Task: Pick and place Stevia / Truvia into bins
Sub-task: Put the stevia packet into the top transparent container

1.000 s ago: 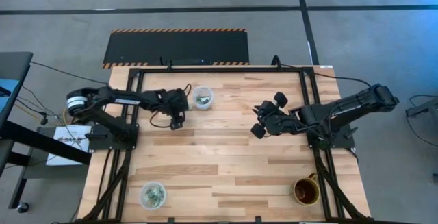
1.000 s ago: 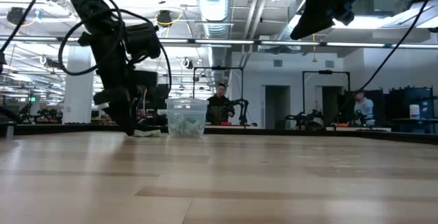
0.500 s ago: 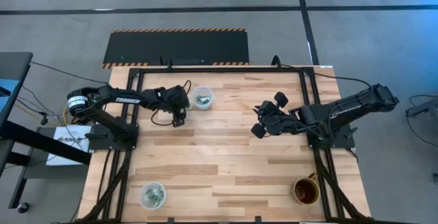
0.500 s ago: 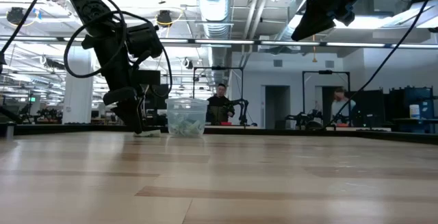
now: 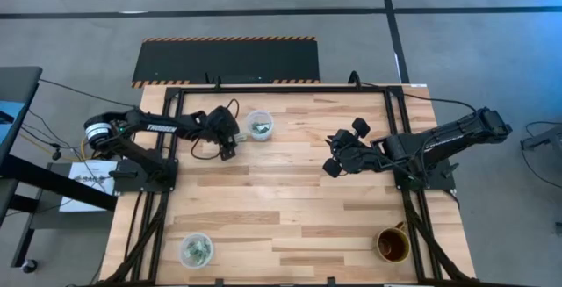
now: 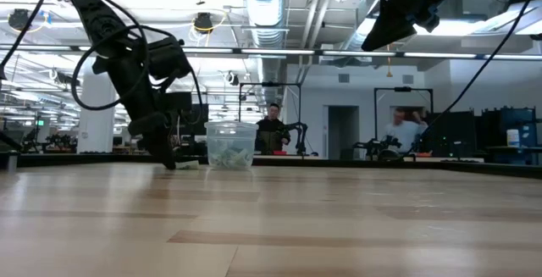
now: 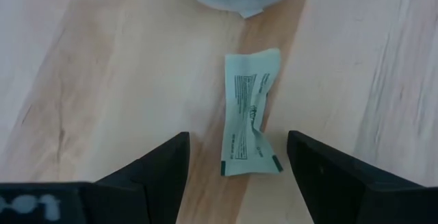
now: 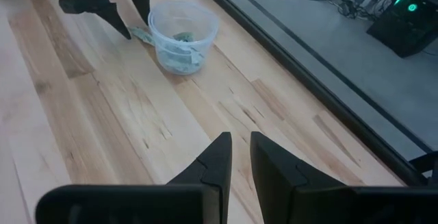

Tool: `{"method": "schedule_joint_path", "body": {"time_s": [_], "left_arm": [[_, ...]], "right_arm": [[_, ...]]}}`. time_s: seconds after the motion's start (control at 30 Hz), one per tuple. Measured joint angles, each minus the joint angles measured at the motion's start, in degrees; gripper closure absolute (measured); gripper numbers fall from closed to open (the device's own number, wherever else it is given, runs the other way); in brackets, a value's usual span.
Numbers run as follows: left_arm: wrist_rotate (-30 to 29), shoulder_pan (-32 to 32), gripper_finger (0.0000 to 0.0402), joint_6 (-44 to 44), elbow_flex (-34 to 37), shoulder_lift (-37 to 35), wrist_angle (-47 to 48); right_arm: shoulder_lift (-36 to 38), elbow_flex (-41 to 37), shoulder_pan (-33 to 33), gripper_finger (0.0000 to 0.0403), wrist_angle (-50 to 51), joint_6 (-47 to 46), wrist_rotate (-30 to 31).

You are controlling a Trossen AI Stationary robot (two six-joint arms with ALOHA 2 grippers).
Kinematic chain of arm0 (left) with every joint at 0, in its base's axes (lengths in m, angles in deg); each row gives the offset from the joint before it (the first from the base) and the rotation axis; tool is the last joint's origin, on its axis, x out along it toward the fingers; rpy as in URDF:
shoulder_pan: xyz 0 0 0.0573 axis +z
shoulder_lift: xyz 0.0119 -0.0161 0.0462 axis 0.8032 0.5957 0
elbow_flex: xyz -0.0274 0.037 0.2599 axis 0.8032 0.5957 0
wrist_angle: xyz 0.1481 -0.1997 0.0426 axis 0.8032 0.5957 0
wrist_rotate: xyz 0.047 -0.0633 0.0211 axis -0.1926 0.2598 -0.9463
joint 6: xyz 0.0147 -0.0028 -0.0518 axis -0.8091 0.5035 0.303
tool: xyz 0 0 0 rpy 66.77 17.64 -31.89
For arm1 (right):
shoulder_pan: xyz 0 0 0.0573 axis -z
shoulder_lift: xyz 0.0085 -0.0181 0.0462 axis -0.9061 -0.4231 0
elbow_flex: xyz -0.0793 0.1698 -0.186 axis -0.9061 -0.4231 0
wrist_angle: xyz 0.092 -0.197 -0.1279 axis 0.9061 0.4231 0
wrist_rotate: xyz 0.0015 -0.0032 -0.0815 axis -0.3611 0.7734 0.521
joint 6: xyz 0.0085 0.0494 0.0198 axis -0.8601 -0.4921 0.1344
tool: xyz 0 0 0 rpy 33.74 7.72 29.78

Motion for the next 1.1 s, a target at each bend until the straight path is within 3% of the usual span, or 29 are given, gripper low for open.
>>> {"method": "schedule_joint_path", "body": {"time_s": [0.23,0.33,0.8,0.97,1.1], "left_arm": [[-1.52,-0.03,0.0168,0.33,0.76,0.03,-2.17],[-1.58,-0.05,0.0187,-0.18,0.77,0.07,-2.25],[0.41,-0.51,0.0390,-0.31,0.84,0.09,-2.05],[1.55,-0.64,0.0395,-0.13,0.98,-1.29,-1.30],[3.65,-0.68,0.0398,0.70,0.97,-6.50,-1.65]], "right_arm": [[0.00,0.00,0.00,0.0356,-0.02,0.08,0.01],[0.00,0.00,0.00,0.0356,-0.04,0.08,-0.07],[1.49,0.02,-0.80,0.0358,1.98,-0.24,0.40],[5.25,0.06,-5.66,0.0379,8.86,-6.90,7.43],[7.96,0.07,-10.93,0.0400,14.91,-13.61,11.70]]}}
